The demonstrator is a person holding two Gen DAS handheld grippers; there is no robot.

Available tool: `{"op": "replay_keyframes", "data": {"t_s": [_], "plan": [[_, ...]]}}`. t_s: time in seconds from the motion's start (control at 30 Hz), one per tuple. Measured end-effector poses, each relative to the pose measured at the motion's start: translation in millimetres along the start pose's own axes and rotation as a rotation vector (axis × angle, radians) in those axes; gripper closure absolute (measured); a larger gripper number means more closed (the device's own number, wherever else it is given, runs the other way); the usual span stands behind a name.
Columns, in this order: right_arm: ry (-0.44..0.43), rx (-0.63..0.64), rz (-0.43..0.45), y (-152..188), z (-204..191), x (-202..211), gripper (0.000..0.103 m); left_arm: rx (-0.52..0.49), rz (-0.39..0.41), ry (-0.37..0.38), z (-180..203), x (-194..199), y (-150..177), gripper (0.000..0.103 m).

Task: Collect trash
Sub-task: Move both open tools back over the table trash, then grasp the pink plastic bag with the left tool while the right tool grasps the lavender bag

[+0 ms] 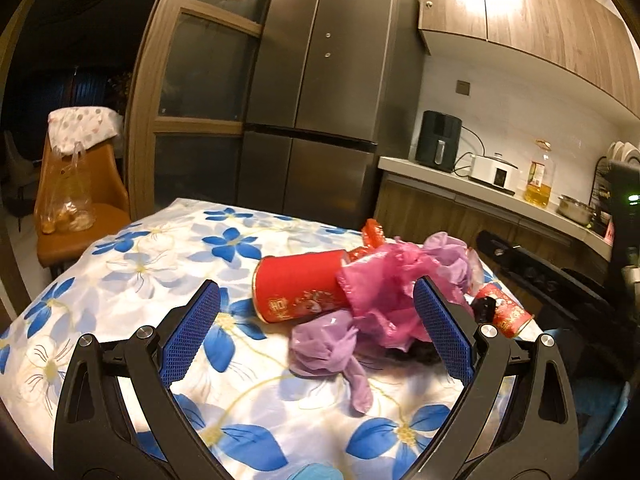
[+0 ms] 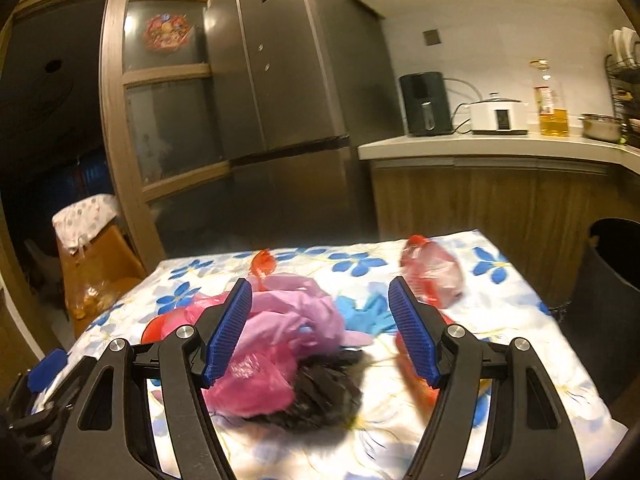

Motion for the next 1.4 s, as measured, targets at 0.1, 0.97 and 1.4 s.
{"op": "replay_keyframes", "data": {"t_s": [0.1,0.97,1.4], "plan": [[0.002,0.017,-0.039,7,-2,-15,0.041,-0.005,-0.004,-0.004,-2,-2,1,0.008],[-0.036,-0.067,0.013,-3,39,39,0.102,-0.063,-0.066,0.129,64,-54,-9,0.009],[-0.029,-0.091,0.049,-13,58,59,0.102,-0.072,-0.216,0.237,97,-81,11,0.081]]}}
Point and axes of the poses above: each gripper's, at about its wrist camera, not at the fingertips, and x roughly against the way its jaws point, z to its right, y to its underside, the point moved 4 cm from there along -x, roughly the way its jaws point, and after that the axes turned 15 degrees about -x, right-handed, at the moved point
